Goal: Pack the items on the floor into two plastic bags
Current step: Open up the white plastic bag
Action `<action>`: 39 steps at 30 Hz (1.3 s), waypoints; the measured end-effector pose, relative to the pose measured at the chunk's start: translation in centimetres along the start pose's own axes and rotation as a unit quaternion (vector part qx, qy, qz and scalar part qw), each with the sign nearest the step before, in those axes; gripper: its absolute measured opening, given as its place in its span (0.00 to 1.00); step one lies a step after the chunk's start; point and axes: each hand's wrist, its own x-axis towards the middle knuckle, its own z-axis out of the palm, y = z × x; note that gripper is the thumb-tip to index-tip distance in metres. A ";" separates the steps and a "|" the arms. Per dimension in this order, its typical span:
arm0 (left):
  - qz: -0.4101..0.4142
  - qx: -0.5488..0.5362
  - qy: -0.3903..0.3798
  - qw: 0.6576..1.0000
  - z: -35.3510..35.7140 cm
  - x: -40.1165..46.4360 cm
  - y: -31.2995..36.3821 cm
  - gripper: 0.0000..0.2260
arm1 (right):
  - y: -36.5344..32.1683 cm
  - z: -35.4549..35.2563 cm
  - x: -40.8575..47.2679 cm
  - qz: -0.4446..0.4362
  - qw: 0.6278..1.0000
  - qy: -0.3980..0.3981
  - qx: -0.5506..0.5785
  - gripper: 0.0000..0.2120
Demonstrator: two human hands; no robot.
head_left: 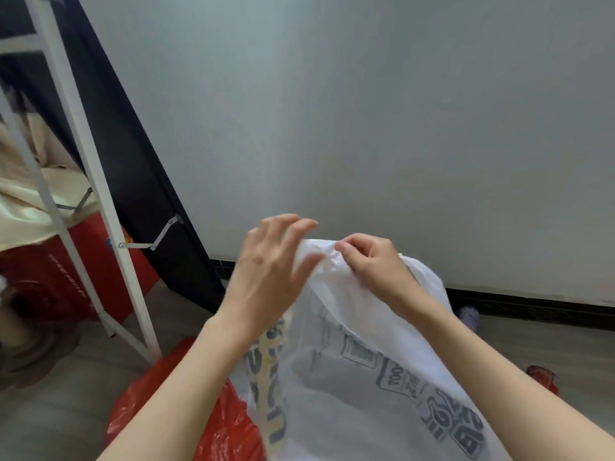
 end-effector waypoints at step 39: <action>0.039 -0.065 -0.041 0.996 2.8 -0.4 1.7 0.09 | 1.8 -1.5 0.8 0.068 0.993 0.038 0.094 0.06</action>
